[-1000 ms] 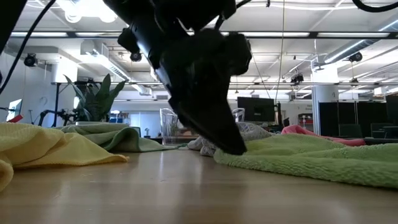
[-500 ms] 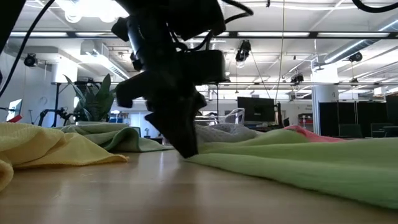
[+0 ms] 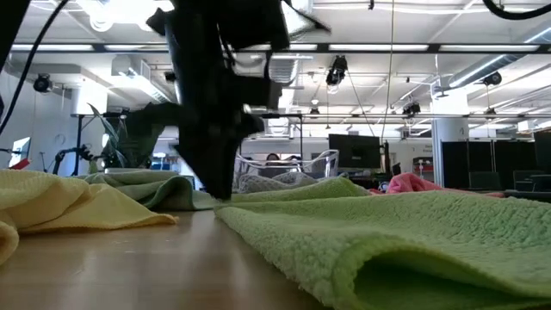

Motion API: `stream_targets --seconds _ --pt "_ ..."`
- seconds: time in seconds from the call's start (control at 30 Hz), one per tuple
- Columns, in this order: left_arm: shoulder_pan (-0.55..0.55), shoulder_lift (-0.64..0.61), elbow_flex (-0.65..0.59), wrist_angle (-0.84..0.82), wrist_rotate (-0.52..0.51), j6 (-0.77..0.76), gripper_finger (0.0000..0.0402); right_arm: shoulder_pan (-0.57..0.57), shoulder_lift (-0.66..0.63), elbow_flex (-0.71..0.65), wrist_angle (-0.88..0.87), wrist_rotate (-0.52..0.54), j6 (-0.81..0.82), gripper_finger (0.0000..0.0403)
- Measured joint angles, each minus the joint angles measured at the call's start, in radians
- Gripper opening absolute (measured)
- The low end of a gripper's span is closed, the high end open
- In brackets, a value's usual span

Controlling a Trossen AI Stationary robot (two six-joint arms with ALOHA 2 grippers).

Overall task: Fold microfiber towels
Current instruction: Fold the green microfiber cloth, then adjust the gray microfiber cloth

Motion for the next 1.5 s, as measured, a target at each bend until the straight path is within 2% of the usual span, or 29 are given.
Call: stream_targets --seconds 0.13,0.3,0.57,0.8,1.0,1.2,1.5 --pt "-0.003 -0.085 0.003 -0.039 0.078 -0.088 0.0029 -0.048 0.0 0.0 0.0 0.064 -0.071 0.0034" --pt "-0.008 -0.19 -0.003 -0.072 0.082 -0.152 0.0029 -0.152 -0.004 0.0 -0.001 0.101 -0.268 0.0034" --pt "-0.021 -0.342 -0.013 -0.093 0.082 -0.227 0.0029 -0.382 -0.029 0.0 -0.002 0.137 -0.601 0.0033" --pt "-0.03 -0.486 -0.139 -0.014 0.076 -0.252 0.0029 -0.585 -0.067 -0.015 0.028 0.152 -0.786 0.0033" --pt "-0.029 -0.58 -0.239 0.085 0.054 -0.281 0.0029 -0.762 -0.069 -0.05 0.196 0.05 -0.988 0.0031" --pt "-0.029 -0.64 -0.287 0.084 0.023 -0.28 0.0029 -0.909 -0.069 -0.074 0.332 -0.005 -1.104 0.0012" --pt "-0.029 -0.653 -0.299 0.084 -0.051 -0.271 0.0029 -1.012 -0.031 -0.154 0.555 -0.137 -1.177 0.0008"
